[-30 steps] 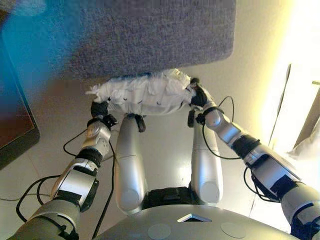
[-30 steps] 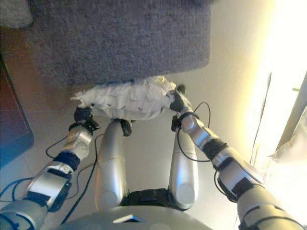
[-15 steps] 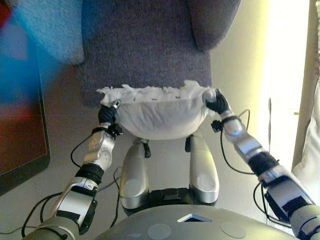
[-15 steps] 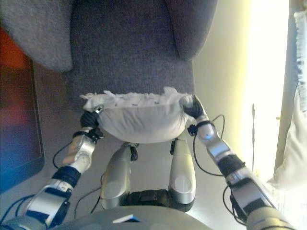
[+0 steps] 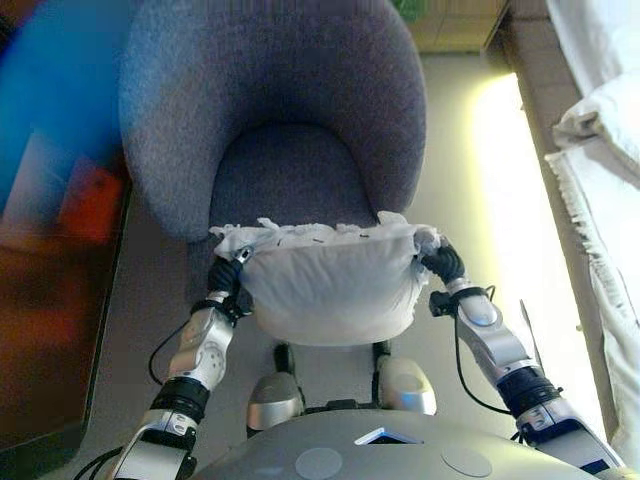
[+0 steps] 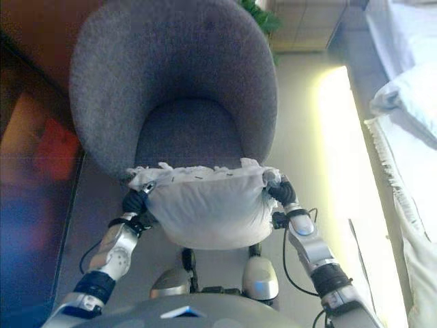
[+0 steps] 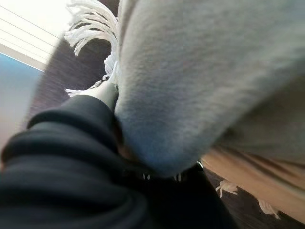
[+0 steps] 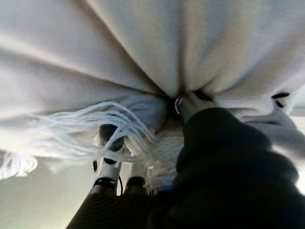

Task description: Pick up the cushion and take it to the sofa

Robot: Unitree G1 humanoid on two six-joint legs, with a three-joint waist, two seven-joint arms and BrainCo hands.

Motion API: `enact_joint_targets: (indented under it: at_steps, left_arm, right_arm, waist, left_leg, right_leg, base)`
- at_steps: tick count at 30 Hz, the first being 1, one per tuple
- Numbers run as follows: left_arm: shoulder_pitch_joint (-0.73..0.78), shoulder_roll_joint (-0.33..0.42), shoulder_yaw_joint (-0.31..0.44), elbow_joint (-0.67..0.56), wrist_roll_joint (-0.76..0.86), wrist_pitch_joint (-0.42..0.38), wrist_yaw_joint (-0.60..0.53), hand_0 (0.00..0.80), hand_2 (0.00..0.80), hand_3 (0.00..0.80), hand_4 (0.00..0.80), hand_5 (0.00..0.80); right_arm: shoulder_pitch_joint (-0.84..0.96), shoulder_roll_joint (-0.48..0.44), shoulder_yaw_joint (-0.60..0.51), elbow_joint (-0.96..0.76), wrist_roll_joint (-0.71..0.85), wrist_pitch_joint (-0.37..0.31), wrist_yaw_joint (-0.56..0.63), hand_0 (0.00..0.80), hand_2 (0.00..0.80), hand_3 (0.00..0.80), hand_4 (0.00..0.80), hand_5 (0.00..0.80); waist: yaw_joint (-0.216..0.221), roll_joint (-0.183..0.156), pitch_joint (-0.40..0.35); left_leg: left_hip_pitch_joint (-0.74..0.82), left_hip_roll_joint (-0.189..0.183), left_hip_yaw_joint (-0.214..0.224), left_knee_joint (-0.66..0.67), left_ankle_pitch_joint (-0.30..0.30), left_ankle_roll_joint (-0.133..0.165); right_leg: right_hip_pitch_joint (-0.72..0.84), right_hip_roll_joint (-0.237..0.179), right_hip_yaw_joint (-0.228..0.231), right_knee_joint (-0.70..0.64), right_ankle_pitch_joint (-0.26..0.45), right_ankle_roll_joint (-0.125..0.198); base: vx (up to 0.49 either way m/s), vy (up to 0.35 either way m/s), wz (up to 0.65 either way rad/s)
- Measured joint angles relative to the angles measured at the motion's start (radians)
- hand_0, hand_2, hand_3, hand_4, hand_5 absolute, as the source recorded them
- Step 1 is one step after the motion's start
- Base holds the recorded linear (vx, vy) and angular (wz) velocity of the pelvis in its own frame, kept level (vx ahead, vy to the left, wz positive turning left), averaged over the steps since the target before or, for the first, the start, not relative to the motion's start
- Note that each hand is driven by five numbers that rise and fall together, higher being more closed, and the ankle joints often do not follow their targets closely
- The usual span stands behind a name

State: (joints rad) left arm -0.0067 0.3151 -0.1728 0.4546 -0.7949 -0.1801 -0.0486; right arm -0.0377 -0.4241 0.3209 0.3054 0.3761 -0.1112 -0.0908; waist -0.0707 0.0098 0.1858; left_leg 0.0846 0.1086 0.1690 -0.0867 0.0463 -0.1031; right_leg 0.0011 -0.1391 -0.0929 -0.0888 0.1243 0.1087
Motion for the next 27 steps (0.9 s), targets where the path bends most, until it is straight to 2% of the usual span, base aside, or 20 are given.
enact_joint_targets:
  at_steps: [7,14,15,17,18,20,22,23,27]
  left_arm:
    - [-0.013,0.022,0.002,-0.01,0.038,0.019,0.001,0.8,0.8,0.8,0.8,0.8]
    - [-0.018,0.009,-0.002,-0.019,0.035,0.039,0.001,0.8,0.8,0.8,0.8,0.8]
    - [-0.018,0.007,-0.002,-0.019,0.035,0.039,0.002,0.8,0.8,0.8,0.8,0.8]
    - [-0.018,0.002,-0.002,-0.019,0.035,0.039,0.008,0.8,0.8,0.8,0.8,0.8]
    - [-0.018,-0.003,-0.002,-0.019,0.035,0.039,0.015,0.8,0.8,0.8,0.8,0.8]
    - [-0.018,-0.007,-0.002,-0.019,0.037,0.041,0.022,0.8,0.8,0.8,0.8,0.8]
    - [-0.02,-0.013,-0.001,-0.019,0.041,0.048,0.024,0.8,0.8,0.8,0.8,0.8]
    - [-0.021,-0.013,0.0,-0.019,0.045,0.055,0.024,0.8,0.8,0.8,0.8,0.8]
    - [-0.021,-0.013,0.006,-0.024,0.063,0.073,0.023,0.8,0.8,0.8,0.8,0.8]
  right_arm:
    - [0.001,0.012,-0.004,-0.003,0.007,0.001,-0.013,0.8,0.8,0.8,0.8,0.8]
    - [0.014,0.011,-0.034,-0.003,0.008,0.013,-0.002,0.8,0.8,0.8,0.8,0.8]
    - [0.014,0.009,-0.035,-0.003,0.008,0.02,-0.001,0.8,0.8,0.8,0.8,0.8]
    - [0.014,0.003,-0.034,-0.006,0.01,0.038,0.002,0.8,0.8,0.8,0.8,0.8]
    - [0.013,0.0,-0.034,-0.011,0.019,0.046,0.006,0.8,0.8,0.8,0.8,0.8]
    - [0.012,-0.003,-0.034,-0.013,0.035,0.052,0.012,0.8,0.8,0.8,0.8,0.8]
    - [0.017,-0.001,-0.037,-0.013,0.042,0.054,0.009,0.8,0.8,0.8,0.8,0.8]
    - [0.018,0.001,-0.039,-0.013,0.045,0.054,0.009,0.8,0.8,0.8,0.8,0.8]
    - [0.032,0.027,-0.059,-0.016,0.048,0.058,0.009,0.8,0.8,0.8,0.8,0.8]
  waist:
    - [-0.008,-0.009,-0.077]
    - [-0.05,-0.006,-0.091]
    - [-0.049,-0.006,-0.092]
    - [-0.046,-0.004,-0.094]
    - [-0.023,0.0,-0.097]
    - [-0.019,0.008,-0.102]
    - [-0.036,0.013,-0.105]
    - [-0.038,0.013,-0.106]
    - [-0.04,0.014,-0.107]
  left_leg:
    - [0.031,0.013,0.004,-0.001,-0.008,0.001]
    - [0.045,0.028,-0.01,0.005,-0.009,0.001]
    - [0.046,0.025,-0.022,0.01,-0.012,0.0]
    - [0.052,0.02,-0.102,0.015,-0.032,0.011]
    - [0.055,0.013,-0.144,0.016,-0.046,0.025]
    - [0.059,0.004,-0.169,0.01,-0.057,0.016]
    - [0.063,-0.008,-0.162,0.001,-0.058,0.014]
    - [0.063,-0.011,-0.146,0.0,-0.057,0.012]
    - [0.073,-0.032,-0.133,-0.001,-0.058,0.011]
  right_leg:
    - [0.019,0.016,0.019,0.015,-0.01,-0.003]
    - [0.028,0.045,0.063,0.015,-0.017,-0.016]
    - [0.028,0.049,0.075,0.014,-0.018,-0.022]
    - [0.016,0.059,0.11,0.011,-0.012,-0.027]
    - [0.008,0.062,0.139,0.012,-0.006,-0.026]
    - [-0.004,0.059,0.166,0.01,0.004,-0.019]
    - [-0.003,0.044,0.166,0.005,0.009,-0.009]
    - [-0.003,0.034,0.164,0.002,0.012,-0.003]
    - [-0.003,0.018,0.167,0.001,0.023,0.007]
  base:
    - [0.082,-0.106,-0.03]
    - [0.048,-0.06,-0.07]
    - [0.049,0.02,-0.27]
    - [0.032,0.041,-0.54]
    - [0.004,0.087,-0.79]
    - [-0.002,0.143,-0.52]
    - [0.013,0.151,-0.11]
    - [0.014,0.14,-0.15]
    - [-0.025,0.139,-0.08]
